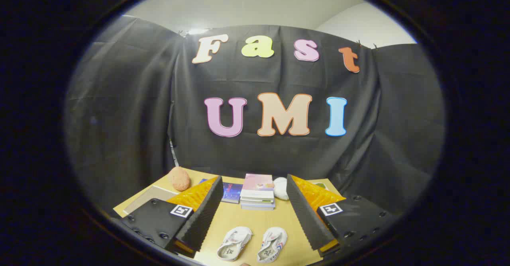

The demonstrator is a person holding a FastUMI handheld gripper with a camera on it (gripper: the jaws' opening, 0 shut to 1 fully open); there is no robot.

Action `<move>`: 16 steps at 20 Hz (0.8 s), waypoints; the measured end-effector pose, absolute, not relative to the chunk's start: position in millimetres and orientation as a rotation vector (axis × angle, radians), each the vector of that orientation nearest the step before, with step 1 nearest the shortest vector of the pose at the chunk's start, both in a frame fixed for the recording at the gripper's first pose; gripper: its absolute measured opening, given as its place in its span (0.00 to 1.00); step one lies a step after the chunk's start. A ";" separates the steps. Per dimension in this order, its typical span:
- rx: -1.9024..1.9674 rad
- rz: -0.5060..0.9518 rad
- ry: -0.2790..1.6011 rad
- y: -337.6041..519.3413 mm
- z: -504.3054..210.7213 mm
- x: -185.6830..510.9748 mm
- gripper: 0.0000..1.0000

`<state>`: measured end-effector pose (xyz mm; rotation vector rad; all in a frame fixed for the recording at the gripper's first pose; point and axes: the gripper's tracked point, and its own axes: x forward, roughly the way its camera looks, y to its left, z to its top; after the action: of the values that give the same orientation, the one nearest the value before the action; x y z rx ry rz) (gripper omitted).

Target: Open the storage box then place both shoes into the box .Put the left shoe in first, then the right shoe, with the right side of both shoes facing outward in a uniform manner.

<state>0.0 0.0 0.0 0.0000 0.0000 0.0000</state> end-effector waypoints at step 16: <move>0.031 -0.043 -0.039 -24.2 19.1 10.6 0.99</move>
<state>10.6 -24.2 19.1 0.0314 -0.0386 -0.0429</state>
